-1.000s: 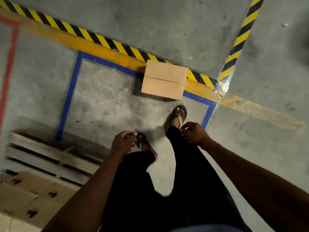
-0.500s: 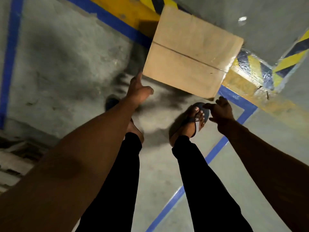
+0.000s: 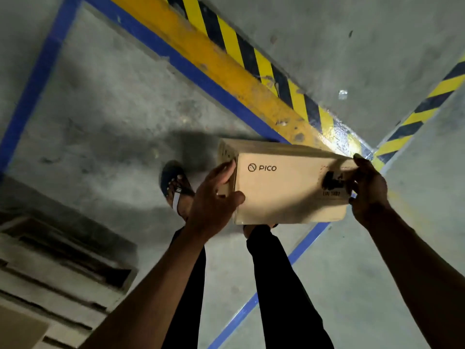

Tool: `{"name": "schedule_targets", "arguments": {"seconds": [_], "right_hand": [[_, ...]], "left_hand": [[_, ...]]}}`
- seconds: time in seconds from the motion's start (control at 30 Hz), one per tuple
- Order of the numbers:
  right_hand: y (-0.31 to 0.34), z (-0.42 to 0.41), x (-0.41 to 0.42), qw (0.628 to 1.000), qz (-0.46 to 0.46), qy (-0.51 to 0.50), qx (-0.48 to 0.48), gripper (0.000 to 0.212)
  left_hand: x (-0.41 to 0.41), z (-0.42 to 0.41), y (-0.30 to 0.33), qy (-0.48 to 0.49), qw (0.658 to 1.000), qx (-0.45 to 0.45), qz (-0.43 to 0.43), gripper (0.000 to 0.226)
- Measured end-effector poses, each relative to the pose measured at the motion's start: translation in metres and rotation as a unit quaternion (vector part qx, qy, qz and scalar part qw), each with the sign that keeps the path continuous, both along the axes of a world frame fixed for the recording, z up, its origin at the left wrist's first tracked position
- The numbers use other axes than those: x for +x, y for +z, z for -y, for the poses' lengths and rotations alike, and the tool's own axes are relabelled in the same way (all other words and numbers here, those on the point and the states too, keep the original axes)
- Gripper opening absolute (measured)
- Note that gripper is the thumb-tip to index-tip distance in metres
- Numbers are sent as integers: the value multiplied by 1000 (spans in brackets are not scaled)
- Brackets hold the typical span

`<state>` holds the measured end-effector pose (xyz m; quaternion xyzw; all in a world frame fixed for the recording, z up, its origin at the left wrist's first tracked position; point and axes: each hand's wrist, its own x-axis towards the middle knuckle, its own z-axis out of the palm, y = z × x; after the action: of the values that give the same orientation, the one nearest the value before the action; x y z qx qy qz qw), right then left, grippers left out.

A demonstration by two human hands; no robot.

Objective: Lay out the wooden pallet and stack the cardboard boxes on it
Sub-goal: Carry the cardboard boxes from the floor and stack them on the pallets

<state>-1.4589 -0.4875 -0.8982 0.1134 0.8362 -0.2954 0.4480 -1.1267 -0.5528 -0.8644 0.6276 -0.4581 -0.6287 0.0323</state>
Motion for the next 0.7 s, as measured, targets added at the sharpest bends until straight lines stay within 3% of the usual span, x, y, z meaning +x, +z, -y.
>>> {"name": "schedule_targets", "arguments": {"seconds": [0.1, 0.23, 0.37, 0.53, 0.63, 0.7], "right_hand": [[-13, 10, 13, 999, 2, 28, 30, 38], [-38, 5, 24, 997, 45, 37, 53, 40], [-63, -8, 27, 994, 64, 33, 83, 79], [-55, 11, 40, 990, 54, 66, 109, 64], [-33, 26, 51, 986, 44, 124, 104, 53], [-10, 29, 63, 981, 5, 178, 79, 66]], "left_hand": [[4, -17, 6, 26, 999, 25, -19, 91], [0, -37, 13, -20, 999, 10, -32, 91], [-4, -44, 12, -59, 998, -32, -18, 85], [-11, -27, 9, -73, 996, -49, 11, 90], [-20, 1, 18, 15, 1000, 12, -2, 96], [-8, 24, 9, 76, 996, 39, 11, 105]]}}
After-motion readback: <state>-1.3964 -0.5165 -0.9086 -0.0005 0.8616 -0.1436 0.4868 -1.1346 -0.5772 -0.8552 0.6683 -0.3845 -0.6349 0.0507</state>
